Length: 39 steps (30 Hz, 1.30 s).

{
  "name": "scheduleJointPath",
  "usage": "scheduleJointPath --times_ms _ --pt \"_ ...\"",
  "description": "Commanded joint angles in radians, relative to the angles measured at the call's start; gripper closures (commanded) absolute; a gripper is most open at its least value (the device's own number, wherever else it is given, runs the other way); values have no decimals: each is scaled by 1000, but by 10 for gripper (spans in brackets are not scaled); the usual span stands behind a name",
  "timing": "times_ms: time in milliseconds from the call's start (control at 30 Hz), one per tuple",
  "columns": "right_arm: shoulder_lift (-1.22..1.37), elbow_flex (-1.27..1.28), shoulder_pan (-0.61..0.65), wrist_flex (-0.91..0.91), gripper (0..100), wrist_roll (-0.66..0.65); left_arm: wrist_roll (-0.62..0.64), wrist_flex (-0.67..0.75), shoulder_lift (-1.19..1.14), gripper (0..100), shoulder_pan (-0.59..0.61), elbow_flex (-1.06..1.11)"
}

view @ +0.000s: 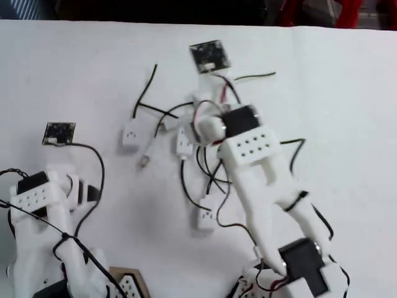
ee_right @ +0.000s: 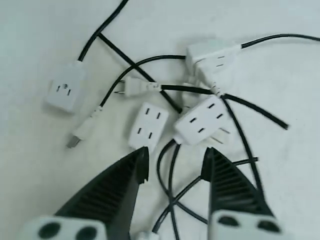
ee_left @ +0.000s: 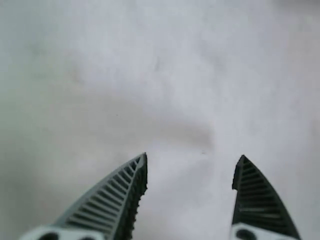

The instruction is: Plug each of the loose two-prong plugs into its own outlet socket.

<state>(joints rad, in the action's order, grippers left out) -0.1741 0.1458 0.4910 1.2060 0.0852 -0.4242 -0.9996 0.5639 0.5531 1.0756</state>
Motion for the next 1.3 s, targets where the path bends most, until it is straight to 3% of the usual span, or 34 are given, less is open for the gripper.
scheduleJointPath --times_ms 0,233,567,1000,1167,1267 --pt "85 -72 97 -19 827 92 66 38 36 723 7 9" --pt "351 -238 185 -71 829 281 68 64 38 724 7 37" --pt "679 -522 246 -71 829 433 69 60 38 725 8 40" --pt "875 -629 292 -65 831 451 68 58 38 725 8 40" --pt "868 -628 291 -53 936 451 66 64 39 725 8 51" --pt "866 -631 289 -28 940 451 66 64 39 725 8 51"
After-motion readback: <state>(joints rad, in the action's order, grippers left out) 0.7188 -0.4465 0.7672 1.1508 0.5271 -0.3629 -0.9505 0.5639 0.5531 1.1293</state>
